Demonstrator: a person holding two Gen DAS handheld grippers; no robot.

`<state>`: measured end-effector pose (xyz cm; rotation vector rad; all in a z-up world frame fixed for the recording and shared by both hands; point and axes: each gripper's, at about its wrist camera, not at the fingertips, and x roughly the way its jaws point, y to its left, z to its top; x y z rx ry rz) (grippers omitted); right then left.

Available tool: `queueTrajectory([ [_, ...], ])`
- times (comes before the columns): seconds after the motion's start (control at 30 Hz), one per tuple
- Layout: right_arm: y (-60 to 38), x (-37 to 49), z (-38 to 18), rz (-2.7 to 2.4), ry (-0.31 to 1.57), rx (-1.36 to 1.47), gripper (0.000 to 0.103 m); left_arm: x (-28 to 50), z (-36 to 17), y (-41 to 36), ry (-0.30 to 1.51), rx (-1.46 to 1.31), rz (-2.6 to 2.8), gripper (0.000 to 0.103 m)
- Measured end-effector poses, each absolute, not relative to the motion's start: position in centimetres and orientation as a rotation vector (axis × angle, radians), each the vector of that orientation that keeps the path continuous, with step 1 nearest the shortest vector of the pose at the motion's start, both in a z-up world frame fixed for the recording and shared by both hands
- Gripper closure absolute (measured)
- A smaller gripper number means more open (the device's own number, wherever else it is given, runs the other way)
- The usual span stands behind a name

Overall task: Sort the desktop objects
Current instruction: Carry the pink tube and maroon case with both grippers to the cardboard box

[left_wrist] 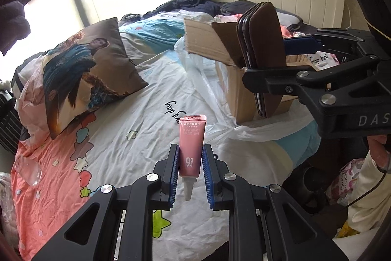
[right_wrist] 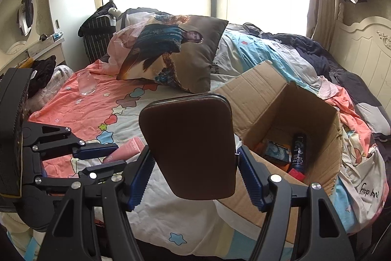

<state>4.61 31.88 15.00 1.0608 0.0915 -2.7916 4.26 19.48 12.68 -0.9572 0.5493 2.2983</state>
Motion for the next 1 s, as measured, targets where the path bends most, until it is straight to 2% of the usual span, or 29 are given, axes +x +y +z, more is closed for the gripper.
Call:
queueTrajectory([
  [1.0, 43.3, 6.8, 16.2, -3.020, -0.076, 1.085, 0.038, 4.7, 16.1, 31.5, 0.584, -0.750, 2.125, 0.084],
])
